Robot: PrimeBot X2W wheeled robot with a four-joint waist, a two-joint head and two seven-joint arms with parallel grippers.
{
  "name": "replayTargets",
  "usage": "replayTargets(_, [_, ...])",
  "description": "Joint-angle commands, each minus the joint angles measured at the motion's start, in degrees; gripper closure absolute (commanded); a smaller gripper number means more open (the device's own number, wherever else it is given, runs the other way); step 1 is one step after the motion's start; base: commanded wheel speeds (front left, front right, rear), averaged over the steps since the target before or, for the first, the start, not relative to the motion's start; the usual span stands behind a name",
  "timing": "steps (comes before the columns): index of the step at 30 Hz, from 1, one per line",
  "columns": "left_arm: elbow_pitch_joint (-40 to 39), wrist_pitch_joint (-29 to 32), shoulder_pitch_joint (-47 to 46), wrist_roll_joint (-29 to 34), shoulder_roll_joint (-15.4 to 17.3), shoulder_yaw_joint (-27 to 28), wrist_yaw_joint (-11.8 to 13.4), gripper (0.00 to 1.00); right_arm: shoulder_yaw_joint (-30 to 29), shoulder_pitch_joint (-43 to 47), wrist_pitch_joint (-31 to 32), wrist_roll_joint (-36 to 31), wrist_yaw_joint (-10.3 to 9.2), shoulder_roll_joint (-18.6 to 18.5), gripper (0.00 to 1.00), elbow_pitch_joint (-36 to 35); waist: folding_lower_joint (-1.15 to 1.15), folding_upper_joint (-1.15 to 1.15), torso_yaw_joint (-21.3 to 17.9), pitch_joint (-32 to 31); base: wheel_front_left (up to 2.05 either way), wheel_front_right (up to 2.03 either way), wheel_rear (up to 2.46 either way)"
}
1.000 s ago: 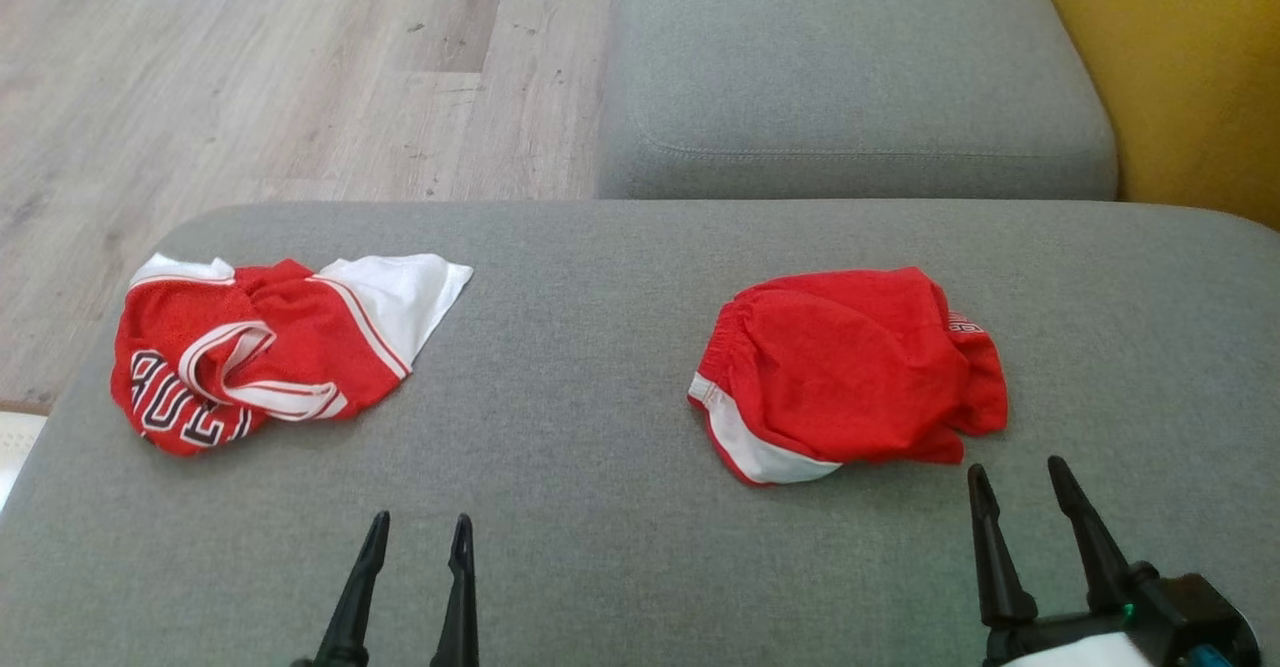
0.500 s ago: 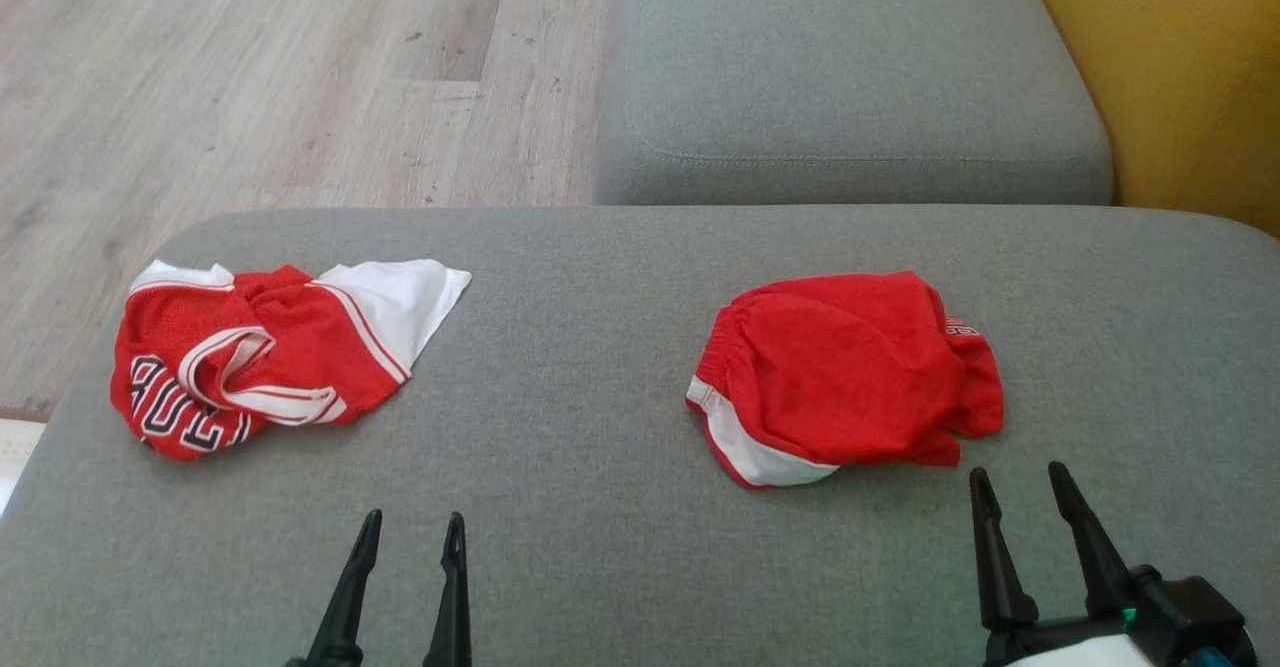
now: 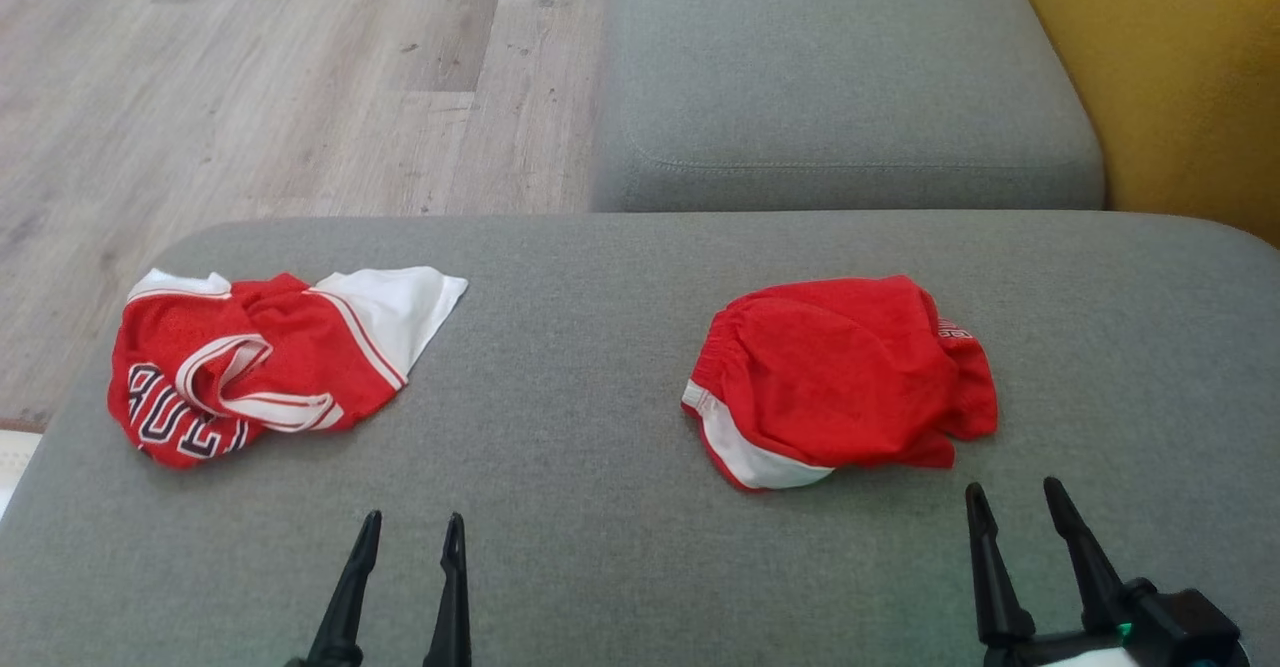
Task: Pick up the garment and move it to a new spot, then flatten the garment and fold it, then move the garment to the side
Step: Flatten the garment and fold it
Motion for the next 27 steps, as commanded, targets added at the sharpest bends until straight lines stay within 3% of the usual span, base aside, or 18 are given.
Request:
replayTargets(1, [-1.45, -0.54, -2.60, 0.19, -0.65, 2.31, 0.15, 0.00, 1.39, -1.57, -0.20, -0.03, -0.04, -0.62, 0.00, -1.79, 0.00, 0.00, -0.11, -0.03, 0.00, 0.00, 0.00])
replayTargets(17, [-0.47, -0.55, -6.51, 0.06, -0.65, 0.91, -0.63, 0.00, 3.08, -2.74, -0.20, -2.00, -0.04, -0.62, 0.00, -2.40, 0.00, 0.00, -2.15, 5.20, 0.00, 0.00, 0.00])
replayTargets(27, [4.31, -0.55, -16.44, 0.42, -0.65, -1.74, -4.04, 0.00, 3.97, -5.81, -0.20, -4.04, -0.04, -0.62, 0.00, -2.97, 0.00, 0.00, -4.35, 12.67, 0.00, 0.00, 0.00])
